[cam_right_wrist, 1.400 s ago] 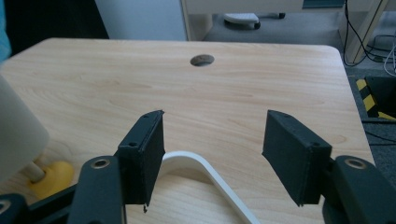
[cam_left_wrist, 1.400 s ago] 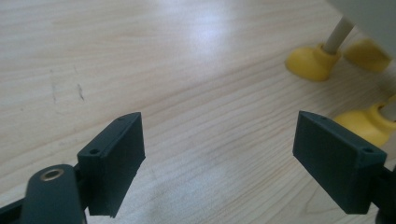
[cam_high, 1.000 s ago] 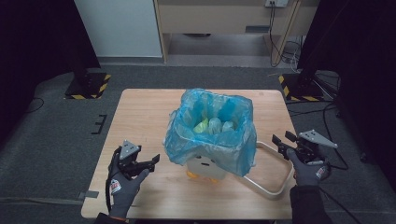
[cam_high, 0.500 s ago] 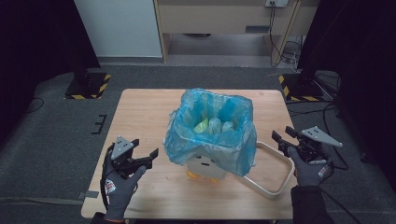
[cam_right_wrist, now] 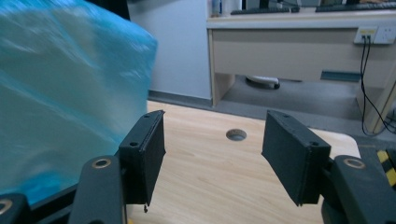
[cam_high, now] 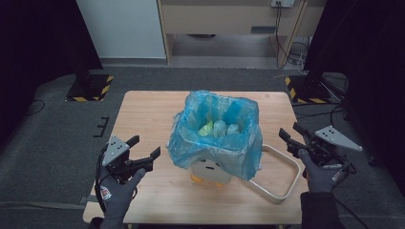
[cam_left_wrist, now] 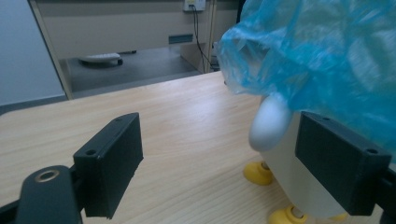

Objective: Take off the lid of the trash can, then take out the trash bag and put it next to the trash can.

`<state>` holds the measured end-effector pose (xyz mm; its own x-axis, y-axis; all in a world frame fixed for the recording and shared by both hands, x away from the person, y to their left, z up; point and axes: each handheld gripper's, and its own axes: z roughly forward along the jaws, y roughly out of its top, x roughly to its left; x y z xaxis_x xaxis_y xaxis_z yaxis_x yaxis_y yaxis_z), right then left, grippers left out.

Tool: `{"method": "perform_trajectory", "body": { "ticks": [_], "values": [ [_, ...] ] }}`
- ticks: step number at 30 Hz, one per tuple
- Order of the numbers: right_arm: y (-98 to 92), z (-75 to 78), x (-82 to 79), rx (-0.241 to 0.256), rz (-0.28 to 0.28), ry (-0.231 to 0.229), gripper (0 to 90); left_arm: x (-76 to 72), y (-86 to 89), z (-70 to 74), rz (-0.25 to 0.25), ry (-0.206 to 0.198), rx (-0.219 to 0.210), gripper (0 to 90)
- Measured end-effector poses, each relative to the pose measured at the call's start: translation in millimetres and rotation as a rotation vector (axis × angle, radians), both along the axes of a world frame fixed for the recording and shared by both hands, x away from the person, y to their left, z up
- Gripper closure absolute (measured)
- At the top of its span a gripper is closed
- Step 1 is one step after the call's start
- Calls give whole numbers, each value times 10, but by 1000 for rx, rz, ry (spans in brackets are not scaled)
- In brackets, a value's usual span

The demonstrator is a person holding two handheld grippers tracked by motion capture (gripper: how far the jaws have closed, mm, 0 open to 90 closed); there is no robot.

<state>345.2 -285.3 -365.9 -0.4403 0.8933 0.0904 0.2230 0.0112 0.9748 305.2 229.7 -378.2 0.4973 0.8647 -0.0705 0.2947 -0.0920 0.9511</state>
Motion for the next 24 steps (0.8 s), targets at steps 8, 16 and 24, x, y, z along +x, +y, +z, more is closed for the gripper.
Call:
{"method": "perform_trajectory", "body": {
  "ticks": [8, 16, 24],
  "values": [
    [62, 141, -68, 10, 26, -34, 388, -59, -16, 134, -12, -39, -12, 143],
    [77, 228, -74, 11, 29, -53, 387, -49, -16, 266, -15, -72, -36, 144],
    [119, 317, -85, 28, 48, -66, 387, -32, -18, 434, -26, -127, -53, 146]
  ]
}}
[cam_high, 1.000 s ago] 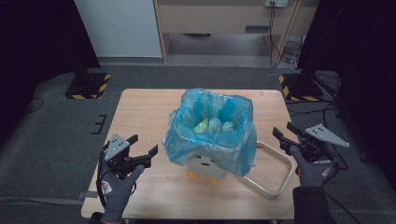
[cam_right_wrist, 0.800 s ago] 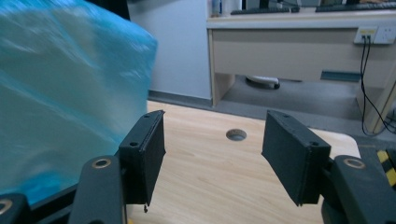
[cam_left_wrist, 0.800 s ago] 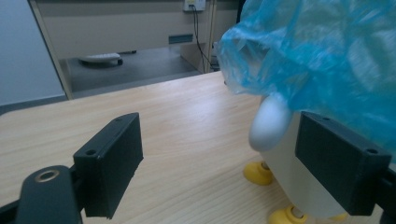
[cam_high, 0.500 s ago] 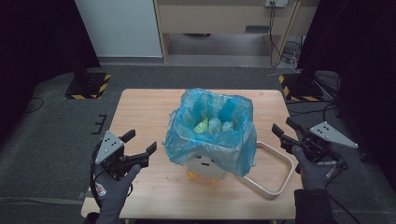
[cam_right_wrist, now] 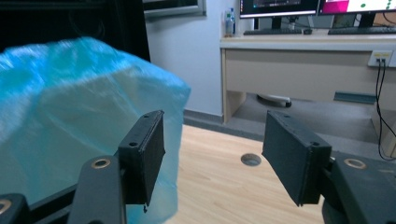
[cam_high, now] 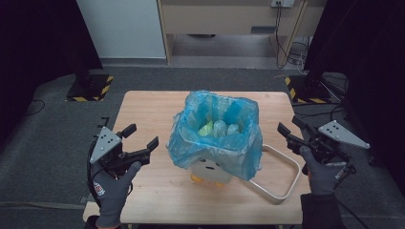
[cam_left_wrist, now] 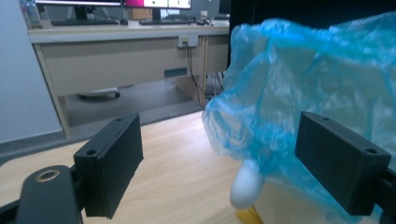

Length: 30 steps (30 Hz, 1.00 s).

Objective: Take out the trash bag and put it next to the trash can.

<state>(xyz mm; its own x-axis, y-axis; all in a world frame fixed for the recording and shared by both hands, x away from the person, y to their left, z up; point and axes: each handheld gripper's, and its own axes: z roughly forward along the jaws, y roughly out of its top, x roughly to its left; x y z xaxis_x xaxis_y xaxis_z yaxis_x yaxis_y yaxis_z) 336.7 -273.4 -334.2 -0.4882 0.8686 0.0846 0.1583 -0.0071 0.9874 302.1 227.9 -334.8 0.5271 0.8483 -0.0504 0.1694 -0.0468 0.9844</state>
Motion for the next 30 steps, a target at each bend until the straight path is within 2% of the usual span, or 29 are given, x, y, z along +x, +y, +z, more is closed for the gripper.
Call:
{"method": "perform_trajectory", "body": {
  "ticks": [7, 13, 17, 18, 30],
  "values": [
    [69, 79, -42, 10, 29, -10, 387, 45, -90, 126, -10, -23, -34, 154],
    [124, 148, -62, 23, 60, -21, 387, 83, -211, 219, -35, -29, -30, 163],
    [179, 236, -72, 28, 81, -39, 387, 117, -283, 294, -57, -38, -42, 169],
    [196, 259, -75, 29, 87, -41, 387, 151, -300, 314, -77, -67, -36, 169],
    [424, 400, -66, 39, 145, -60, 385, 275, -528, 429, -102, -73, -30, 194]
  ]
}}
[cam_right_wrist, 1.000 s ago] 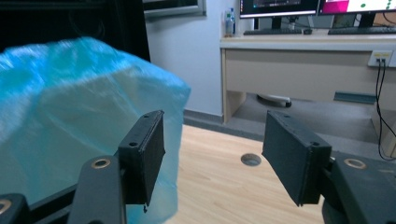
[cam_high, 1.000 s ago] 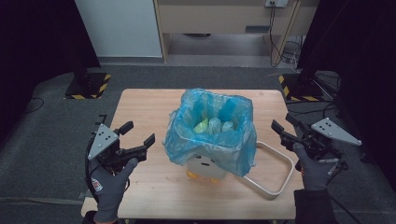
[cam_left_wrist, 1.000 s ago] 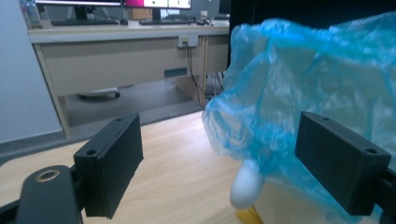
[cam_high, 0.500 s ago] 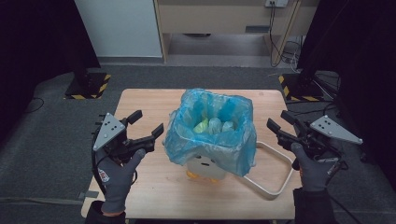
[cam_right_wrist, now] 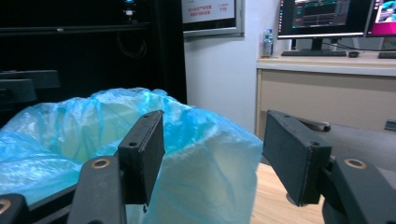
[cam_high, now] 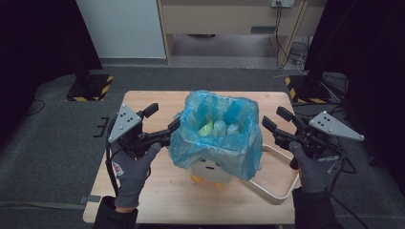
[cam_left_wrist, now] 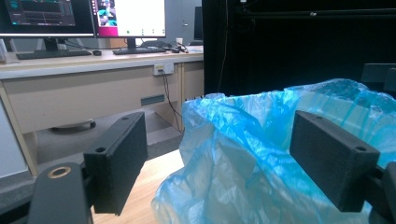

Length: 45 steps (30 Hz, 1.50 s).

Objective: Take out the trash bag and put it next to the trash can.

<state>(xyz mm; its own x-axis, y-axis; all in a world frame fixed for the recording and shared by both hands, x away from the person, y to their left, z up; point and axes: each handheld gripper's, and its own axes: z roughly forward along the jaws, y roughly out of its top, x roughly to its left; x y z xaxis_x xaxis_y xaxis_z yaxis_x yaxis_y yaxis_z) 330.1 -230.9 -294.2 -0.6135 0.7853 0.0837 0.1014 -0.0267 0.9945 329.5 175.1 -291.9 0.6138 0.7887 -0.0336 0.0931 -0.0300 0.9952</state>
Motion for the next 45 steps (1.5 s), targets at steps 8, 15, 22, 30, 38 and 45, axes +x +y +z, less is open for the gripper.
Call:
{"method": "perform_trajectory", "body": {
  "ticks": [8, 15, 22, 30, 38, 45],
  "values": [
    [89, 37, 15, 7, 31, 1, 381, 84, -137, -30, -17, 8, 6, 214],
    [173, 4, 34, -10, 50, 17, 385, 156, -213, -80, -19, 18, 9, 240],
    [228, -36, 59, -43, 62, 24, 400, 210, -261, -151, -28, 26, 11, 265],
    [260, -58, 74, -64, 60, 46, 420, 236, -293, -177, -39, 30, 37, 295],
    [293, -83, 97, -73, 66, 58, 462, 279, -311, -198, -60, 52, 53, 296],
    [293, -83, 104, -73, 53, 69, 471, 299, -313, -207, -61, 42, 47, 261]
  ]
}}
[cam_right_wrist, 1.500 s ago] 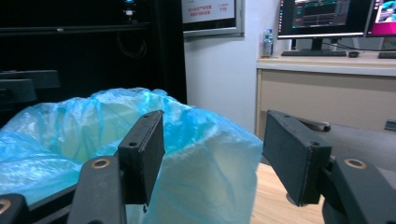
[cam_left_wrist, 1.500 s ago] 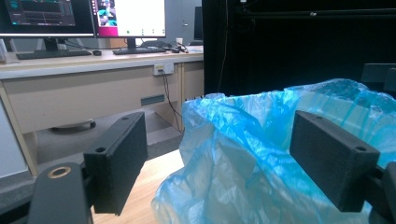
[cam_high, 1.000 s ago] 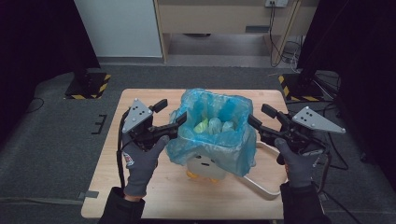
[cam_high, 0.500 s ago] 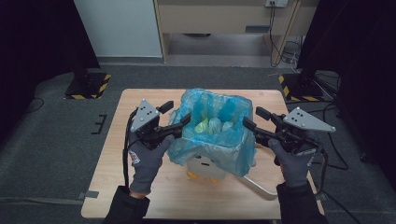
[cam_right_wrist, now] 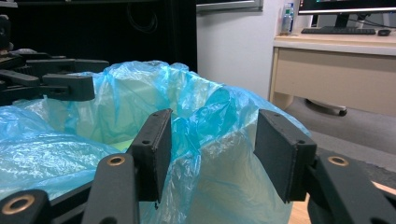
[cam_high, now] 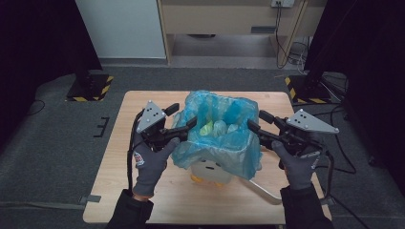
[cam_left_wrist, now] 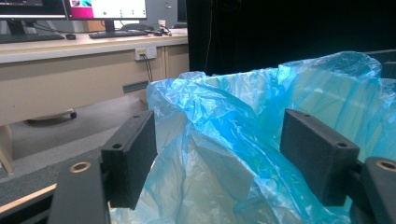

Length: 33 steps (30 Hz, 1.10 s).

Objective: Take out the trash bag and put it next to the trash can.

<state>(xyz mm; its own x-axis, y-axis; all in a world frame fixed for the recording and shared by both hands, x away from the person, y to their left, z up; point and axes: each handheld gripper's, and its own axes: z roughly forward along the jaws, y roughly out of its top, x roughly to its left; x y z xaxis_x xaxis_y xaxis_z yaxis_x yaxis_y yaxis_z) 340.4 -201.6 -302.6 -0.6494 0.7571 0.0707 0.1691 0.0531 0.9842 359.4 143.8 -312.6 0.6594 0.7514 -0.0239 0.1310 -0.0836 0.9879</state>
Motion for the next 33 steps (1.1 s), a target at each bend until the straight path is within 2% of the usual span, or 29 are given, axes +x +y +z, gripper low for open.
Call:
{"method": "perform_trajectory", "body": {
  "ticks": [6, 10, 12, 16, 20, 23, 33],
  "values": [
    [9, 2, 0, -26, -8, -30, 486, 8, -4, 5, -6, 17, -1, 270],
    [11, 14, -3, -25, -9, -14, 490, 12, -9, 6, -8, 19, 0, 272],
    [14, 19, -6, -20, -2, -4, 511, 17, -12, 5, -12, 17, 0, 272],
    [32, 14, -18, -21, -2, -14, 593, 19, -27, 5, -26, 26, -3, 304],
    [50, 15, -15, -12, 9, -4, 692, 6, -44, 10, -38, 30, -1, 373],
    [63, 27, -23, -25, 0, -10, 727, -8, -49, 15, -37, 35, 1, 427],
    [59, 32, -44, -40, -30, -35, 866, -66, -92, 34, 28, 20, 11, 622]
  ]
}}
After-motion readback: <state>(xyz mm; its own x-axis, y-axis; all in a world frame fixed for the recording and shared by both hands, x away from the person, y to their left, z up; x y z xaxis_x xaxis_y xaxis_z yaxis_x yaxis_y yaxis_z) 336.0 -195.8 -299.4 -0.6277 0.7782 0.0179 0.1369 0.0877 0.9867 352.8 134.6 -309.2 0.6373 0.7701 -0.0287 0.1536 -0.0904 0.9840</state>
